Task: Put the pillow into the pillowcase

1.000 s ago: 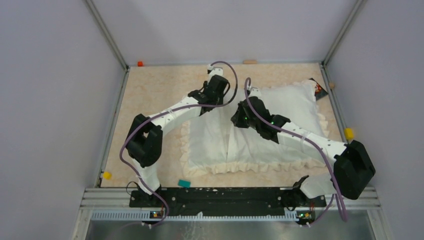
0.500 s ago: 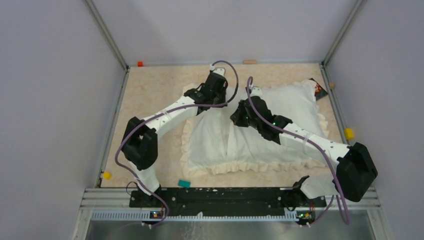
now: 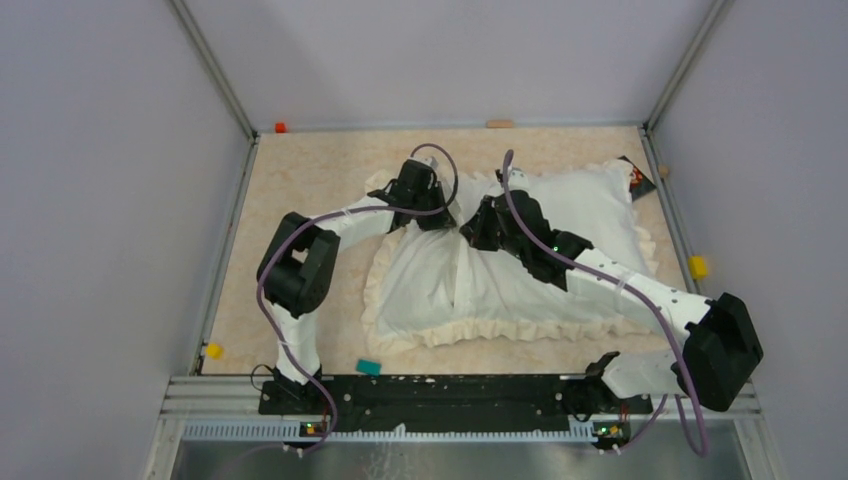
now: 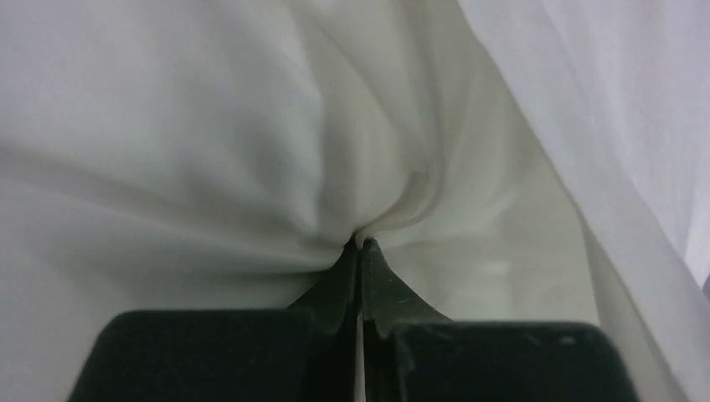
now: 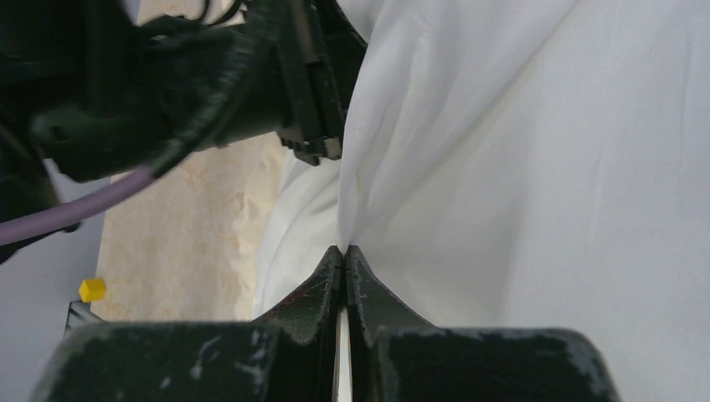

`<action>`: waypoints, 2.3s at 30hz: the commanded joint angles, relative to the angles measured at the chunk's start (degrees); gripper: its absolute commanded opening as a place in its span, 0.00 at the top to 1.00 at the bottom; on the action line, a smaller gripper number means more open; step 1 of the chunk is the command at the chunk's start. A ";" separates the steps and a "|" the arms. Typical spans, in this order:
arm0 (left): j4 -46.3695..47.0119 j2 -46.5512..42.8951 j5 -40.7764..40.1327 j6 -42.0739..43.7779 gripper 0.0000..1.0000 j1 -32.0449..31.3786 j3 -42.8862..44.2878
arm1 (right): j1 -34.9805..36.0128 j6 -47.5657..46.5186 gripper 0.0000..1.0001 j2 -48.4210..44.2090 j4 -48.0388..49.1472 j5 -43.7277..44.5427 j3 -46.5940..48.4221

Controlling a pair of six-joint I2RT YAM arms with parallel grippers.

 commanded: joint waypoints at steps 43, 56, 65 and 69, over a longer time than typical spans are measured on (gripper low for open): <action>5.40 -32.70 0.06 -0.34 0.96 -11.05 -31.26 | 0.31 0.80 1.00 8.07 2.37 -8.59 7.17; -0.60 -35.98 -12.49 -3.06 0.76 -12.15 -32.22 | 2.03 1.92 1.00 18.69 6.34 -7.56 3.43; -13.17 -51.16 -22.86 1.54 0.55 -12.07 -29.70 | 2.16 -0.32 0.62 18.56 1.30 -7.25 8.43; -14.05 -55.39 -25.56 3.92 0.43 -12.07 -28.57 | 2.32 -1.66 0.54 15.33 -2.50 -6.59 11.72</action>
